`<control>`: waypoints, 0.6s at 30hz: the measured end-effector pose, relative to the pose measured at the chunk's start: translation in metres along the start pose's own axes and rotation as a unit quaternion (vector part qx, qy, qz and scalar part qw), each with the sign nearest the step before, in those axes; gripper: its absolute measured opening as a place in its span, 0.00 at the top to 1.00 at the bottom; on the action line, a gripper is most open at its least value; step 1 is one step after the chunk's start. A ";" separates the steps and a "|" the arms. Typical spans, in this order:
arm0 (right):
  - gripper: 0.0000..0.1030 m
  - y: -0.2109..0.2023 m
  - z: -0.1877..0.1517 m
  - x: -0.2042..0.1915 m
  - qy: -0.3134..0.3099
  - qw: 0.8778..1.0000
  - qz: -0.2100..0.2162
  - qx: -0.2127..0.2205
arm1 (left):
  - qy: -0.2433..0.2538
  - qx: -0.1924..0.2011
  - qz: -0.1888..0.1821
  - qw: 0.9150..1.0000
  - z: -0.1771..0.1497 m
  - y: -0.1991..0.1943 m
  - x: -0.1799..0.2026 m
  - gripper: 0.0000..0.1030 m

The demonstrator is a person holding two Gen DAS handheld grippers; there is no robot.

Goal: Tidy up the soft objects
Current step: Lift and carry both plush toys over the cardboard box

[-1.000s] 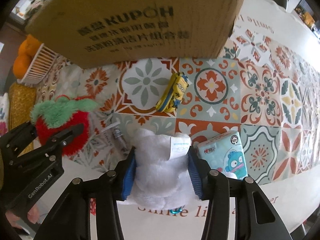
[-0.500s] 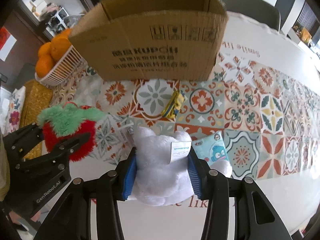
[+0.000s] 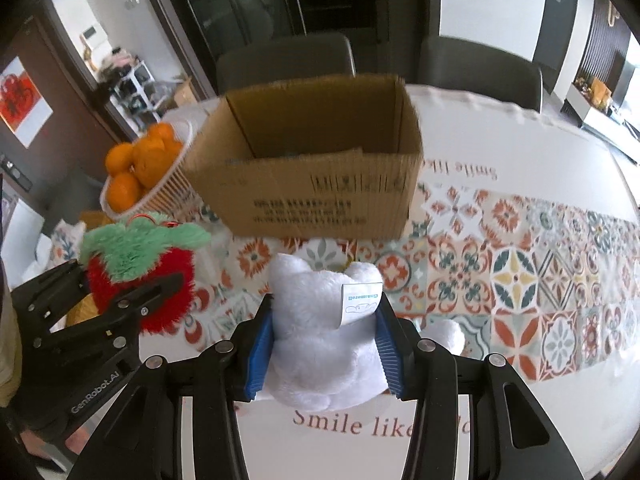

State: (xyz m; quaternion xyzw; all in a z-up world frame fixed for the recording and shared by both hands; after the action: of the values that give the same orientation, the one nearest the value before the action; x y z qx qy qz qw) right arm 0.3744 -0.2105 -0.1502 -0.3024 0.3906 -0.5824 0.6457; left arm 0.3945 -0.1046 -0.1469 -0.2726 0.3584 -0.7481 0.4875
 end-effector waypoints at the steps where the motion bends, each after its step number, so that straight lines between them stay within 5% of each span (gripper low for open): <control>1: 0.54 -0.004 0.004 0.000 0.000 1.000 0.000 0.007 | 0.001 0.008 0.003 1.000 0.004 -0.004 0.000 0.65; 18: 0.54 -0.051 0.067 -0.002 0.004 0.995 0.013 0.102 | -0.012 0.079 0.011 0.997 0.065 -0.048 -0.002 0.65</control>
State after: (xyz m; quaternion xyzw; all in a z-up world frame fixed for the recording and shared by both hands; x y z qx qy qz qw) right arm 0.4048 -0.2202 -0.0724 -0.2274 0.3361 -0.6117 0.6791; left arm 0.4192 -0.1079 -0.0696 -0.2379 0.2957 -0.7653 0.5198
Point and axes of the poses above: each gripper's, at about its wrist camera, not at the fingertips, and y roughly the way its jaws point, x to its right, z to its top, the point moved 9 cm from there along y, roughly the way its jaws point, and after that the axes turned 4 degrees about x, right-handed, at the moved point
